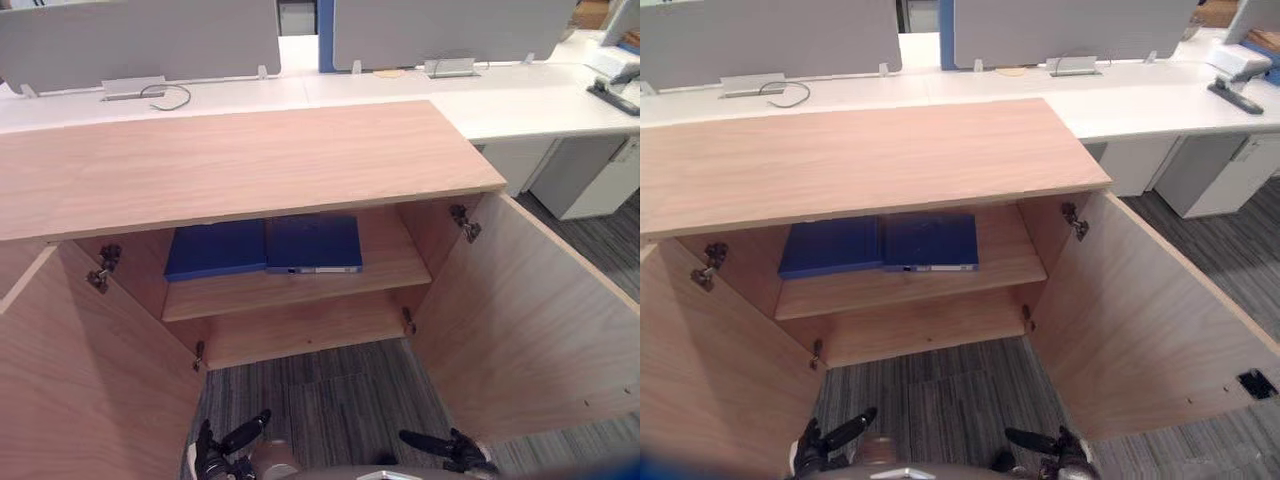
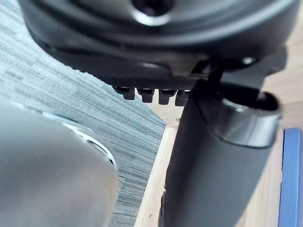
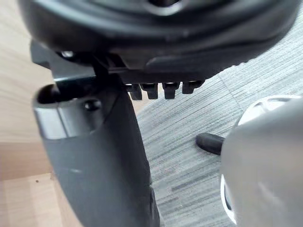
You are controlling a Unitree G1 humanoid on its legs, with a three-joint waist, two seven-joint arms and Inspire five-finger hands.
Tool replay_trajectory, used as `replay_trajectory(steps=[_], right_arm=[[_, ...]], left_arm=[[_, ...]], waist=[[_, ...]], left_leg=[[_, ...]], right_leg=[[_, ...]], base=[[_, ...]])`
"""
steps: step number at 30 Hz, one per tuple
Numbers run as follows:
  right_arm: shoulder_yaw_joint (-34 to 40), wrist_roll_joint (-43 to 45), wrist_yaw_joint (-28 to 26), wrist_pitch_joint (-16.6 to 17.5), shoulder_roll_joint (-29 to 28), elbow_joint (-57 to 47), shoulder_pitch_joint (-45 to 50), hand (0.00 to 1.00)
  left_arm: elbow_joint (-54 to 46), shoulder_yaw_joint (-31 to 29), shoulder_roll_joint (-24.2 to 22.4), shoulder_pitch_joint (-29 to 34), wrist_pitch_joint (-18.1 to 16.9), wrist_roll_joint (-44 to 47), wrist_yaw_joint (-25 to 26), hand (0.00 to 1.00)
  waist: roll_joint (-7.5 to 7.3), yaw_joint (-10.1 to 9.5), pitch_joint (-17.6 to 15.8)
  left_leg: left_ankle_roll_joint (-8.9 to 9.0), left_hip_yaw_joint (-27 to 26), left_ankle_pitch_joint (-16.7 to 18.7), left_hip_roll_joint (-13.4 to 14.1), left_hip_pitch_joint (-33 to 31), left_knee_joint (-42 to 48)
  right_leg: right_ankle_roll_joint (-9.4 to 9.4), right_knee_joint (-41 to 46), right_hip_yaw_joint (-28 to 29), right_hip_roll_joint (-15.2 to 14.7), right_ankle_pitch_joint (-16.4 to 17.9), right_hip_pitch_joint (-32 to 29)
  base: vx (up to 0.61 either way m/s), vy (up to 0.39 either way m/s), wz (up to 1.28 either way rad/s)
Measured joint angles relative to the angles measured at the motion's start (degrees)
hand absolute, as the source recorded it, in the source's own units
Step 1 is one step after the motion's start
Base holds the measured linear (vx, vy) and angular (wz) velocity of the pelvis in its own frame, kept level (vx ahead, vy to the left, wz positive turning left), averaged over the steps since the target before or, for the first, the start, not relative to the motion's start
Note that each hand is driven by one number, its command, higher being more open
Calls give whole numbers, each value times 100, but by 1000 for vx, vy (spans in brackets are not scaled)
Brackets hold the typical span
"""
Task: Walk over to the cabinet, pick up the folder, carry it to the office cabinet, place the folder inside the office cabinet, then close the office cabinet door
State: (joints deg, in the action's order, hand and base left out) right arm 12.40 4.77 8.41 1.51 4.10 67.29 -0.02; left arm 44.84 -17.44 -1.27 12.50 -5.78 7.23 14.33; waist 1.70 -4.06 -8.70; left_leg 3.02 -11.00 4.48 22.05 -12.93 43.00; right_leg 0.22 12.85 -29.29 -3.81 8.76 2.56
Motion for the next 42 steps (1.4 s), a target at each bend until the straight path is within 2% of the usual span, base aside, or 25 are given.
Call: replay_trajectory(steps=[1, 2, 4, 5, 7, 8, 9, 10, 12, 15, 17, 20, 21, 22, 25, 26, 28, 29, 30, 31, 32, 34, 36, 39, 42], right_arm=[[8, 16, 16, -14, -3, 74, -45, 100], [-66, -22, 25, -14, -49, 86, -65, 100], [-77, -59, 11, -17, -52, 100, -127, 100], [-90, -76, -18, -28, -26, 107, -143, 100], [-216, -66, -33, -28, 60, 87, -182, 100], [-237, -68, -30, -26, 80, 85, -187, 100], [-242, -68, -27, -19, 78, 81, -188, 100], [-246, -67, -20, -13, 18, 75, -180, 100], [-247, -72, -27, 8, -86, 40, -140, 100], [-299, -90, -45, 29, -142, 57, -114, 100], [-367, -254, -103, 30, -153, 63, -116, 100], [-321, -275, -189, 31, -133, 76, -157, 100], [-215, -343, -189, 36, -129, 53, -159, 100], [-206, -437, -171, 49, -132, -36, -151, 100], [-280, -456, -108, 93, -158, -172, -151, 100], [-436, -449, -48, 116, -177, -293, -156, 100], [-793, -439, 4, 120, -252, -602, -140, 100], [-920, -439, 14, 118, -256, -720, -130, 100], [-1170, -445, 64, 127, -288, -1097, -78, 100], [-1284, -462, 116, 188, -390, -1494, 59, 100], [-1359, -470, 137, 238, -380, -1653, 99, 100], [-1610, -637, 215, 287, -242, -1950, 66, 100], [-1895, -1115, 229, 290, -146, -2336, 78, 100], [-2412, -1920, 178, 290, 10, -2792, 109, 100], [-2969, -2640, 84, 333, 339, -3309, 132, 100]], left_arm=[[117, 62, 109, -65, 32, -115, 22, 100], [219, 75, 156, -78, 34, -229, 56, 100], [408, 47, 175, -134, 39, -330, 41, 100], [420, 41, 153, -151, 39, -329, 42, 100], [589, 24, 114, -191, 33, -334, 74, 100], [662, 11, 100, -194, 35, -333, 78, 100], [726, -5, 90, -208, 45, -330, 79, 100], [828, -117, 112, -214, 56, -318, 120, 100], [835, -217, 133, -215, 56, -302, 173, 100], [967, -237, 155, -214, 55, -269, 178, 100], [1075, -224, 149, -211, 54, -210, 173, 100], [1183, -195, 122, -210, 55, -142, 171, 100], [1202, -194, 119, -211, 54, -141, 185, 100], [1245, -188, 138, -222, 53, -142, 196, 100], [1281, -97, 284, -223, 48, -149, 194, 100], [1274, -26, 310, -234, 30, -148, 221, 100], [1267, 102, 381, -304, 11, -151, 297, 100], [1265, 134, 380, -320, 9, -150, 308, 100], [1252, 188, 393, -348, -16, -159, 333, 100], [1197, 297, 515, -315, -76, -170, 360, 100], [1196, 308, 533, -340, -100, -192, 377, 100], [1155, 327, 303, -295, -149, -241, 411, 100], [1111, 250, 268, -217, -174, -284, 402, 100], [1115, 249, 322, -155, -170, -355, 364, 100], [1116, 252, 359, -145, -173, -514, 240, 100]], waist=[[58, 2, -77], [-28, -8, -79], [-109, -24, -118], [-80, -47, -141], [34, -100, -200], [74, -107, -207], [80, -118, -215], [-8, -161, -220], [-147, -160, -139], [-203, -162, 32], [-186, -173, 171], [-107, -170, 236], [-110, -171, 236], [-127, -156, 227], [-297, -107, 265], [-291, -38, 249], [-313, 81, 186], [-286, 106, 156], [-279, 144, 102], [-477, 130, 140], [-520, 138, 127], [-195, 66, 196], [-89, 64, 241], [-183, 75, 201], [-225, 38, 239]], left_leg=[[-29, 184, -50, 42, -27, 130], [3, 221, -175, -52, -209, 217], [170, 170, 202, -491, -411, -144], [248, 147, 265, -614, -415, -412], [337, 280, 274, -1035, -99, -2176], [337, 352, 249, -1069, 17, -2528], [246, 357, -15, -1116, 102, -2657], [150, 336, -115, -1297, 294, -2862], [60, 284, -61, -1468, 323, -2880], [-161, 179, 19, -1763, 556, -2985], [-283, 26, 44, -1924, 697, -3141], [-407, -166, 79, -2217, 1020, -3453], [-459, -240, 97, -2366, 1229, -3576], [-516, -245, 117, -2487, 1434, -3601], [-606, -112, 156, -2682, 1753, -3565], [-757, 79, 243, -2629, 1860, -3576], [-767, 259, 256, -2449, 1907, -3519], [-764, 288, 258, -2369, 1912, -3490], [-716, 375, 271, -2249, 1878, -3348], [-559, 431, 345, -2336, 1803, -3213], [-472, 520, 468, -2360, 1808, -3151], [-328, 552, 615, -1974, 1671, -3155], [-254, 527, 616, -1775, 1561, -3245], [-147, 525, 550, -1637, 1578, -3387], [-131, 540, 542, -1624, 1574, -3426]], right_leg=[[93, -5, -32, 70, 112, 96], [79, -164, 2, 57, 52, 119], [136, -401, 94, -66, -12, -34], [154, -491, 123, -76, -44, -59], [203, -698, 202, -120, -299, -155], [248, -697, 219, -117, -353, -152], [277, -698, 258, -131, -399, -142], [433, -902, 295, -217, -536, -13], [485, -1126, 315, -332, -790, 85], [608, -1265, 397, -579, -916, 261], [715, -1235, 522, -751, -878, 243], [898, -554, 744, -1167, -498, 22], [864, 128, 846, -1419, -208, -172], [672, 841, 876, -1669, -8, -361], [341, 2266, 655, -2238, 32, -687], [267, 2809, 608, -2320, 52, -851], [367, 2948, 613, -2039, 535, -1082], [369, 2820, 634, -1879, 596, -1127], [449, 2093, 753, -1481, 578, -1150], [453, 1163, 951, -1259, -194, -1156], [360, 1154, 917, -1255, -171, -1130], [282, 508, 845, -771, -448, -988], [195, -118, 835, -433, -777, -918], [122, -821, 783, -158, -1122, -647], [122, -1201, 750, -77, -1307, -499]], base=[[21, -64, 10], [-53, -39, 15], [-50, 53, -3], [-20, 122, -16], [9, 152, -22], [7, 147, -21], [50, 187, -17], [78, 177, -11], [135, 139, -1], [216, 144, -3], [256, 143, -27], [197, 152, -27], [251, 240, -23], [240, 225, -20], [201, 86, 1], [177, -55, 30], [140, -144, 34], [67, -191, 27], [45, -208, 25], [41, -212, 29], [43, -204, 18], [35, -137, -7], [20, -110, -25], [23, -97, -8], [42, -11, 3]])
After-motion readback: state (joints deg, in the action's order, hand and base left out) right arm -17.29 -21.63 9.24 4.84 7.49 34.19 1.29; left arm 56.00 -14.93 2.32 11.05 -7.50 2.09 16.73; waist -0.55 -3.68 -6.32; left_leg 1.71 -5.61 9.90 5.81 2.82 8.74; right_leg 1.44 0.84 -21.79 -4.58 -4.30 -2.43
